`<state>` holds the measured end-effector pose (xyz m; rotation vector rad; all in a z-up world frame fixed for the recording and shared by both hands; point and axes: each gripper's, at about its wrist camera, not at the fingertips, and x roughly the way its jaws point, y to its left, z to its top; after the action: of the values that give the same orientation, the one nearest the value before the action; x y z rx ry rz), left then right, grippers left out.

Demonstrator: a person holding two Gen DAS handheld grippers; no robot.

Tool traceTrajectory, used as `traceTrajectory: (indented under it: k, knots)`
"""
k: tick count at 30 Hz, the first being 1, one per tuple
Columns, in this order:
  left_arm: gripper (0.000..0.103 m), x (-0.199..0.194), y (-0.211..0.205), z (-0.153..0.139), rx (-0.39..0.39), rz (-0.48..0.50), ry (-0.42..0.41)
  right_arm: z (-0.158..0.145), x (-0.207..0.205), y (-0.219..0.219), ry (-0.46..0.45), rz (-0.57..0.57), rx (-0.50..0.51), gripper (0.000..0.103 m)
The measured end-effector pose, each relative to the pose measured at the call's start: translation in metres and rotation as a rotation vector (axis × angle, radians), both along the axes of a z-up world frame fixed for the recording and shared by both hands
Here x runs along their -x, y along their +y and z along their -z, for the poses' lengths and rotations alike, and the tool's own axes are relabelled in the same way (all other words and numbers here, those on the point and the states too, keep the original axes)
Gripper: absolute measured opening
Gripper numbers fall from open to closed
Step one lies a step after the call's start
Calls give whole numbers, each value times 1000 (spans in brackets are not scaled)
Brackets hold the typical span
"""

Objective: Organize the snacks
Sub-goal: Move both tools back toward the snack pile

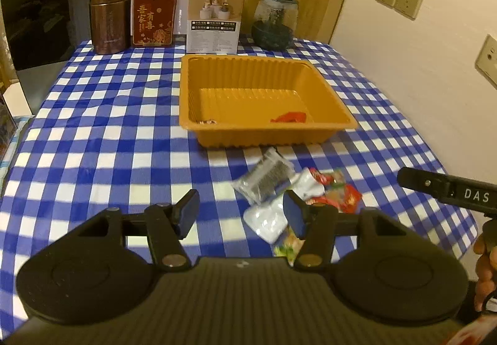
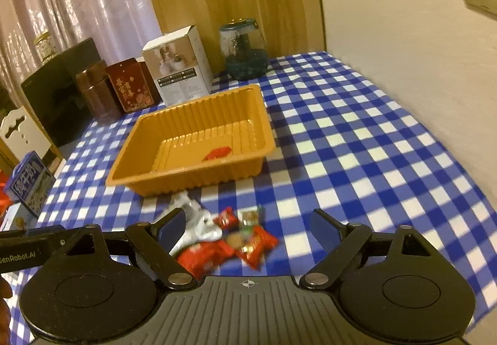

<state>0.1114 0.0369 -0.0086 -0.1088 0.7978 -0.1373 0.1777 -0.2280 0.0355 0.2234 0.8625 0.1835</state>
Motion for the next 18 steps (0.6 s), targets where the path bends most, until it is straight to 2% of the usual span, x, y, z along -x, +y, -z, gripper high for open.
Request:
traceTrajectory:
  k: [10, 18]
  knots:
    - [58, 43, -10, 5, -11, 30, 30, -1, 50, -7, 33, -18, 15, 86]
    - [62, 54, -20, 5, -26, 48, 37, -2, 62, -10, 33, -31, 31, 86]
